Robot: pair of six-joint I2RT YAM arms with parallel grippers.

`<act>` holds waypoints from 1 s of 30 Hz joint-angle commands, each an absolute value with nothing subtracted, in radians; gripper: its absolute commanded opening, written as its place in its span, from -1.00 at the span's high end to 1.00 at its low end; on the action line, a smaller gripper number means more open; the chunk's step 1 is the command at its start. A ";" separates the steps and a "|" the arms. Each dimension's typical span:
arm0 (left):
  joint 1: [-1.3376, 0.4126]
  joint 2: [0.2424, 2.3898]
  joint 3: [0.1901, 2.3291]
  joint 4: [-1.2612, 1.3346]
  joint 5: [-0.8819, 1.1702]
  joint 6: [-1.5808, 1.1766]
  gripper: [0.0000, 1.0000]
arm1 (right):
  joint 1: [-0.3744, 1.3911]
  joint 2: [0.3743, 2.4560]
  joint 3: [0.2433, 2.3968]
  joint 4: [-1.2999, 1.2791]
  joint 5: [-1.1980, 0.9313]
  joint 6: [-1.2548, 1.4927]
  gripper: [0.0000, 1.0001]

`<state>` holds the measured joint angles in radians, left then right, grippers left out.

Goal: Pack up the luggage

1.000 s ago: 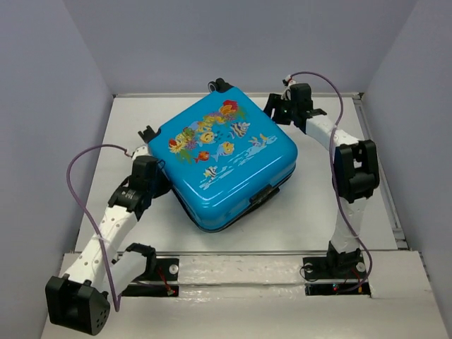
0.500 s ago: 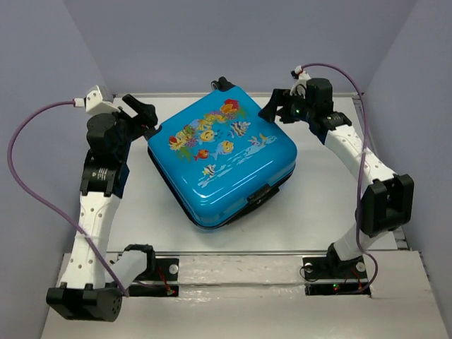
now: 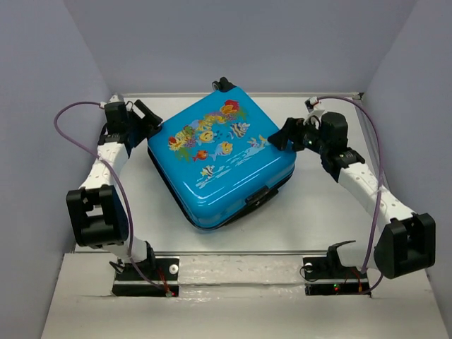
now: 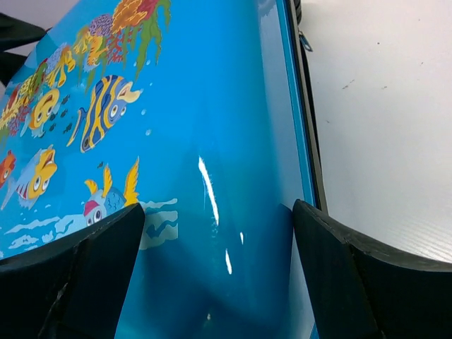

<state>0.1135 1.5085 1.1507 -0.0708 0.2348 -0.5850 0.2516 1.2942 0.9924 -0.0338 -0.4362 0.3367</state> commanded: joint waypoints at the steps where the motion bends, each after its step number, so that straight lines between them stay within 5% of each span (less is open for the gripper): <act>1: 0.117 1.552 1.216 0.046 0.290 -0.667 -0.98 | 0.268 1.252 0.934 -0.011 -0.509 0.367 -0.82; 12: 0.115 1.666 1.210 0.195 0.353 -0.804 -0.90 | 0.268 1.198 0.899 0.018 -0.471 0.354 -0.83; 18: 0.117 1.655 1.161 0.313 0.360 -0.859 -0.18 | 0.268 1.177 0.893 0.018 -0.471 0.357 -0.82; 19: 0.117 1.654 1.160 0.321 0.364 -0.861 0.02 | 0.268 1.172 0.891 0.017 -0.469 0.359 -0.82; 20: 0.117 1.646 1.160 0.336 0.370 -0.859 0.46 | 0.268 1.158 0.890 0.014 -0.468 0.362 -0.82; 22: 0.117 1.629 1.161 0.360 0.393 -0.867 0.86 | 0.268 1.131 0.888 0.006 -0.474 0.371 -0.82; 30: 0.117 1.497 1.250 0.324 0.399 -0.896 0.89 | 0.268 1.065 0.900 0.003 -0.491 0.387 -0.88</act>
